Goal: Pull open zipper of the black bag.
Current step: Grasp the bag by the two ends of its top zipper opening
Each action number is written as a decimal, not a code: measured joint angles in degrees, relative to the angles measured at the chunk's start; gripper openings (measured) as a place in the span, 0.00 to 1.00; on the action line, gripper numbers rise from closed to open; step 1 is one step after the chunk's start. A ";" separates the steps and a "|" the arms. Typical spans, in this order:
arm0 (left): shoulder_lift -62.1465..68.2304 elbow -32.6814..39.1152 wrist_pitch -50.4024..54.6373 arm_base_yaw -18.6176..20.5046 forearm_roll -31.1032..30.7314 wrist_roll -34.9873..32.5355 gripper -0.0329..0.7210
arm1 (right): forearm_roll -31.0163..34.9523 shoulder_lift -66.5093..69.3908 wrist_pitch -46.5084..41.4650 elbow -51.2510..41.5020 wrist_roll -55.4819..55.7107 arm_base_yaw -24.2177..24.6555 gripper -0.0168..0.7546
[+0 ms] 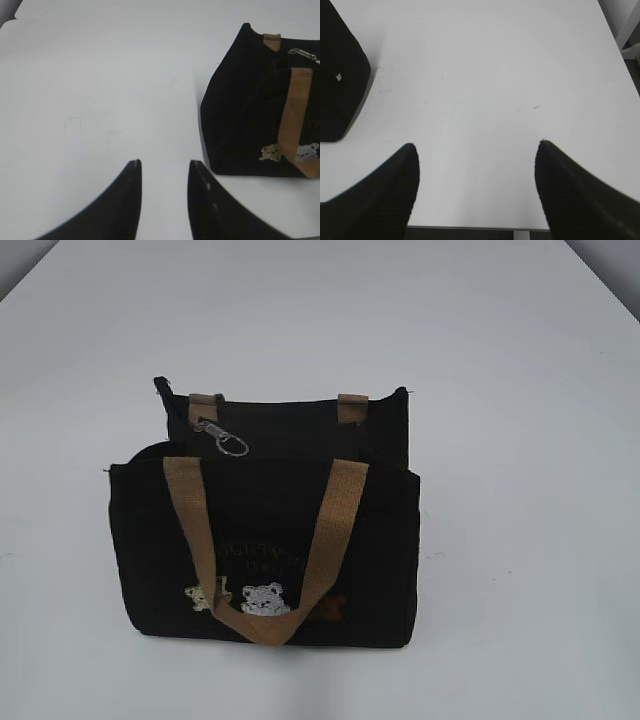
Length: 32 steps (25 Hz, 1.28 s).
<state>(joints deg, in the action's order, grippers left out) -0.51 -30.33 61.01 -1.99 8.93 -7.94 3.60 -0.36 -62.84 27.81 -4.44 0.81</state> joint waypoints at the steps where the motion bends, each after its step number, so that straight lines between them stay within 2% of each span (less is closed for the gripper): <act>1: 0.00 0.00 0.00 0.00 0.00 0.00 0.36 | 0.00 0.00 0.00 0.00 0.00 0.00 0.75; 32: 0.00 0.00 0.00 0.00 0.25 0.00 0.36 | 0.00 0.00 0.00 0.00 0.00 0.00 0.75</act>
<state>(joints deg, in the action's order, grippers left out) -0.51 -30.33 61.01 -1.99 9.18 -7.94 3.60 -0.36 -62.84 27.81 -4.44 0.81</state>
